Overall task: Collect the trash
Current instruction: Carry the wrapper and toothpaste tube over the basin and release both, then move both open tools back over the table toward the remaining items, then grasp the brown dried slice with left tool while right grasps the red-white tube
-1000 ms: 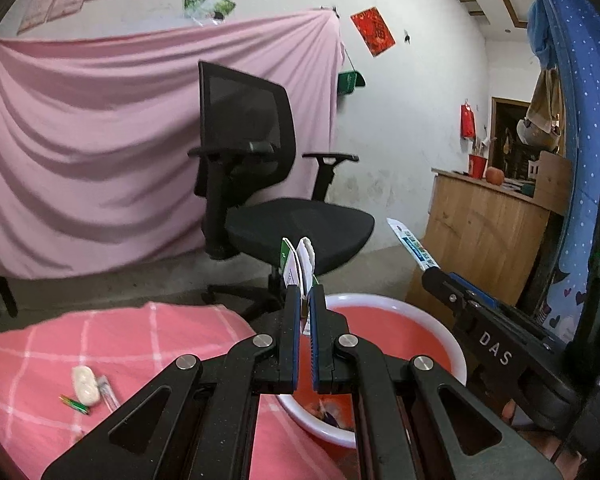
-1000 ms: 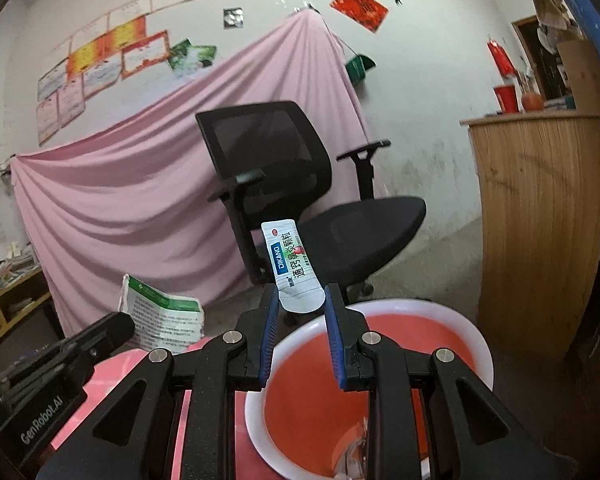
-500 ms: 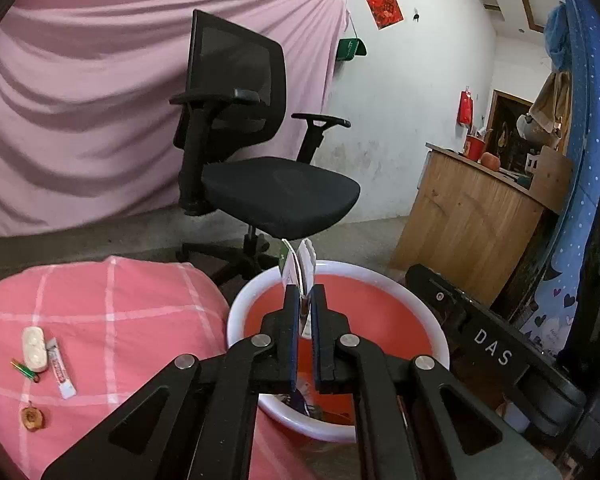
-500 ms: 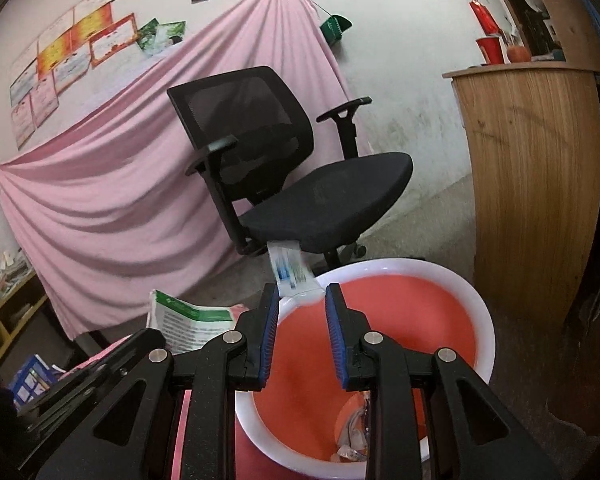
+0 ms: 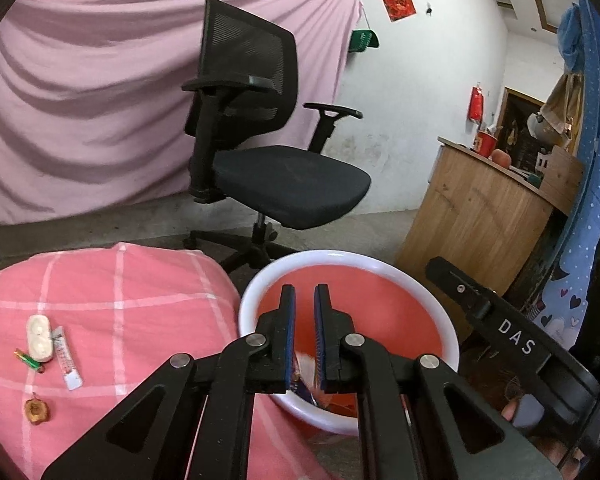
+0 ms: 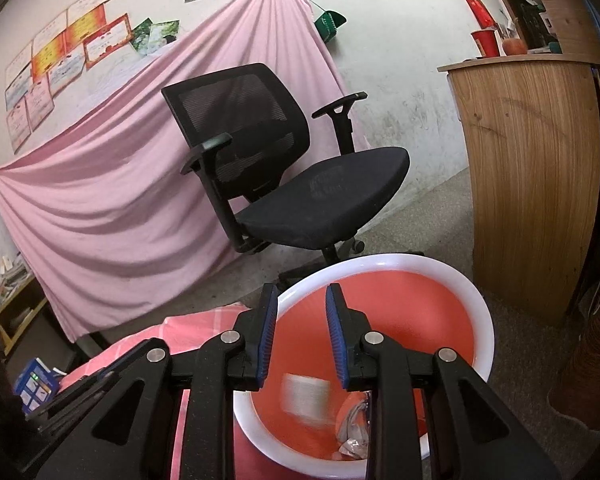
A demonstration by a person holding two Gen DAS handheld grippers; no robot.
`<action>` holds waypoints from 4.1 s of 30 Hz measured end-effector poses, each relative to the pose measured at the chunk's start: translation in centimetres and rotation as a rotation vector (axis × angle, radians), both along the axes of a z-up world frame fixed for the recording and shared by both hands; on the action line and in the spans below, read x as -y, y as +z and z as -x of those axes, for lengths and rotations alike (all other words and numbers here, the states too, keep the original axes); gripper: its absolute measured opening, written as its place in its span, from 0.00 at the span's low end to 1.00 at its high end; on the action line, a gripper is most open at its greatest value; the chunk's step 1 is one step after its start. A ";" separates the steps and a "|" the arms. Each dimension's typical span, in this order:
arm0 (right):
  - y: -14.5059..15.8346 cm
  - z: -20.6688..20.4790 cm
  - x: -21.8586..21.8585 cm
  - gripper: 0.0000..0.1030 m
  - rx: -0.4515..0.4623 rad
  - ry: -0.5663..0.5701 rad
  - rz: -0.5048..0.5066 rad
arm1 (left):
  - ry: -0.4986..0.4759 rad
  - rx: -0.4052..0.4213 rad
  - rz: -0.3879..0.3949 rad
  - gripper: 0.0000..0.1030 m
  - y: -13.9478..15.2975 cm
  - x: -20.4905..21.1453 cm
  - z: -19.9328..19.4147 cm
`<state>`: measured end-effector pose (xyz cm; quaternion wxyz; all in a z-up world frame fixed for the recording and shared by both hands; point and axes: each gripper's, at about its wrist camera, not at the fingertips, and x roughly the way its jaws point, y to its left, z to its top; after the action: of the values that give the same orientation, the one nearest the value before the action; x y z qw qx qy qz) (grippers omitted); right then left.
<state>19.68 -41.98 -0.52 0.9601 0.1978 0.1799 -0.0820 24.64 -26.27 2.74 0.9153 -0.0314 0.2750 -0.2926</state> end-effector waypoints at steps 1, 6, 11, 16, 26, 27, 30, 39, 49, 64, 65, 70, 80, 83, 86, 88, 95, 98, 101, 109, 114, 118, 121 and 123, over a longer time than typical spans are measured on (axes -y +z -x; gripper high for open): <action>0.1 0.0 -0.1 0.23 0.005 0.005 0.001 | 0.007 0.004 -0.002 0.07 0.1 -0.3 0.1; 0.7 -0.1 -1.3 0.24 0.040 0.039 0.019 | 0.054 0.046 -0.024 0.07 1.3 -2.9 0.8; 1.7 0.0 -4.0 0.32 0.102 0.093 0.068 | 0.146 0.083 -0.023 0.24 2.7 -6.9 1.5; 2.6 0.3 -6.9 0.46 0.168 0.149 0.109 | 0.264 0.131 -0.007 0.39 3.8 -11.4 2.9; 3.7 1.2 -11.0 0.93 0.287 0.204 0.139 | 0.516 0.247 0.018 0.98 4.0 -19.0 6.7; 3.8 1.3 -11.3 1.00 0.304 0.206 0.142 | 0.530 0.251 0.008 0.98 3.9 -19.5 7.1; 4.0 1.9 -12.0 1.00 0.350 0.226 0.153 | 0.560 0.266 -0.015 0.98 3.4 -20.5 7.7; 3.8 2.1 -14.3 1.00 0.381 0.282 0.217 | 0.617 0.294 -0.042 0.98 1.6 -22.6 9.4; 2.3 1.2 -17.0 1.00 0.319 0.373 0.309 | 0.614 0.289 -0.079 0.98 -0.6 -23.5 9.4; 0.1 -1.9 -18.3 0.74 0.147 0.511 0.368 | 0.517 0.122 -0.129 0.97 -2.5 -23.3 6.0; -0.2 -2.3 -18.3 0.72 0.123 0.525 0.360 | 0.503 0.104 -0.136 0.94 -2.6 -23.1 5.7; -1.0 -3.7 -18.7 0.54 0.037 0.582 0.342 | 0.388 -0.010 -0.183 0.71 -3.5 -21.8 3.6; -2.7 -6.6 -19.4 0.33 -0.151 0.665 0.314 | 0.175 -0.302 -0.191 0.35 -6.3 -19.7 -0.9; -3.3 -7.5 -19.5 0.31 -0.206 0.674 0.298 | 0.145 -0.332 -0.203 0.34 -6.8 -18.9 -1.8; -3.8 -8.3 -19.5 0.31 -0.245 0.683 0.287 | 0.131 -0.331 -0.243 0.24 -6.9 -18.0 -2.3; -4.0 -8.6 -19.7 0.30 -0.267 0.692 0.286 | 0.123 -0.330 -0.265 0.24 -7.1 -17.6 -2.5; -5.0 -9.8 -21.3 0.29 -0.332 0.755 0.290 | 0.187 -0.333 -0.218 0.24 -7.6 -19.3 -2.9; -5.7 -10.5 -22.3 0.29 -0.371 0.797 0.290 | 0.270 -0.344 -0.167 0.24 -7.4 -21.2 -3.1; -6.9 -11.7 -23.7 0.25 -0.437 0.856 0.292 | 0.318 -0.361 -0.125 0.24 -7.3 -22.5 -3.5; -7.2 -11.9 -23.6 0.13 -0.461 0.841 0.303 | 0.352 -0.341 -0.122 0.24 -6.1 -23.3 -3.0; -6.0 -10.2 -23.1 0.12 -0.386 0.814 0.336 | 0.388 -0.284 -0.100 0.24 -5.0 -23.1 -2.4; -4.1 -7.4 -22.3 0.12 -0.240 0.779 0.369 | 0.411 -0.206 -0.059 0.24 -3.4 -22.8 -1.5; -2.6 -5.4 -21.0 0.12 -0.106 0.742 0.365 | 0.425 -0.119 -0.040 0.24 -1.9 -22.2 -0.5; -1.5 -3.9 -19.8 0.12 -0.008 0.707 0.350 | 0.430 -0.061 -0.034 0.24 -0.9 -21.6 0.3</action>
<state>23.62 -22.20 -2.06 0.9477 -0.0433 0.2238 0.2236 24.34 -4.70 1.80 0.9482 -0.0827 0.2947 -0.0850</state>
